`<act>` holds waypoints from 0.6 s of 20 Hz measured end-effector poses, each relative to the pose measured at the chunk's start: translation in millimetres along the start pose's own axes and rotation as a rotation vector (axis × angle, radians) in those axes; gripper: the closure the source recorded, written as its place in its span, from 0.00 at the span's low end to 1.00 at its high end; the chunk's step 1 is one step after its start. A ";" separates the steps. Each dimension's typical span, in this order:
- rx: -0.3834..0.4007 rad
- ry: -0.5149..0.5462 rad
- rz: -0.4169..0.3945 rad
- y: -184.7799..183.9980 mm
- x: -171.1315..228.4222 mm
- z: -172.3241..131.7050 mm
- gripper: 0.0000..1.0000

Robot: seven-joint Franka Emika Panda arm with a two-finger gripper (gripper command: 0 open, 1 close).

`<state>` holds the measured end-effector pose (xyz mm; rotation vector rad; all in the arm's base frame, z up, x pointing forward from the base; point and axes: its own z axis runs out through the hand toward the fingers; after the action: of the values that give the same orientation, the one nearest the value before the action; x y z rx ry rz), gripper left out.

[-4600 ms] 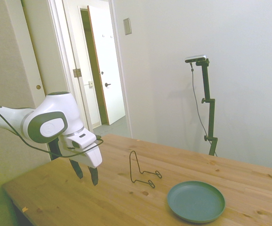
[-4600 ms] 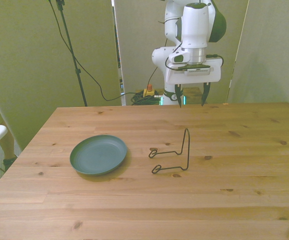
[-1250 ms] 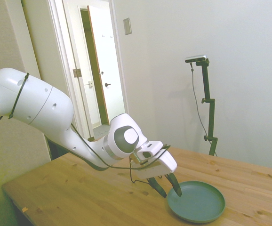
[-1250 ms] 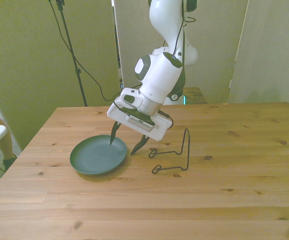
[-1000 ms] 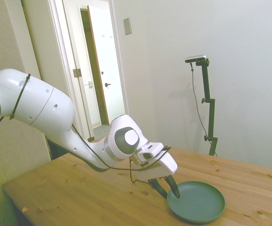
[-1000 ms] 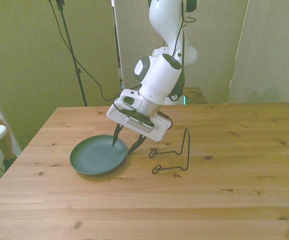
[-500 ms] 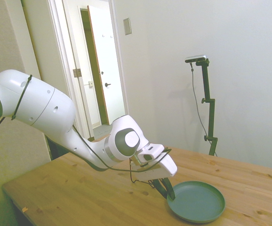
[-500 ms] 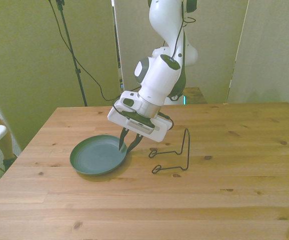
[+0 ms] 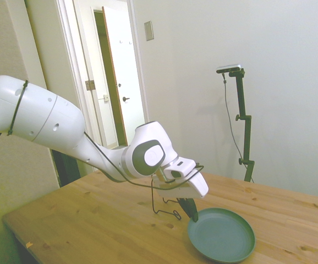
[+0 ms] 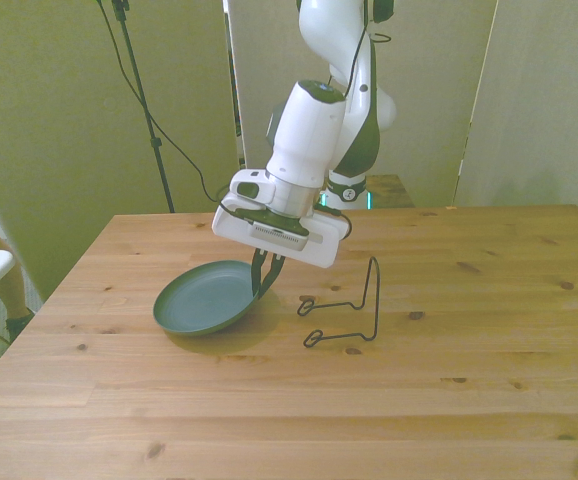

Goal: Load the plate

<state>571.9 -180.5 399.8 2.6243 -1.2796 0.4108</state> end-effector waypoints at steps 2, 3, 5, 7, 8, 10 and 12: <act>0.043 -0.038 -0.001 -0.6 1.3 -28.8 1.00; 0.070 -0.058 -0.004 -1.6 0.4 -45.6 1.00; 0.132 -0.096 -0.022 -3.9 -3.8 -81.5 1.00; 0.194 -0.123 -0.044 -7.6 -10.6 -115.2 1.00; 0.220 -0.133 -0.054 -10.6 -14.7 -129.6 1.00; 0.274 -0.160 -0.080 -22.6 -25.4 -153.7 1.00; 0.320 -0.191 -0.109 -38.8 -35.7 -172.5 1.00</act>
<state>553.7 -80.3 548.7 3.0505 -1.2024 0.3831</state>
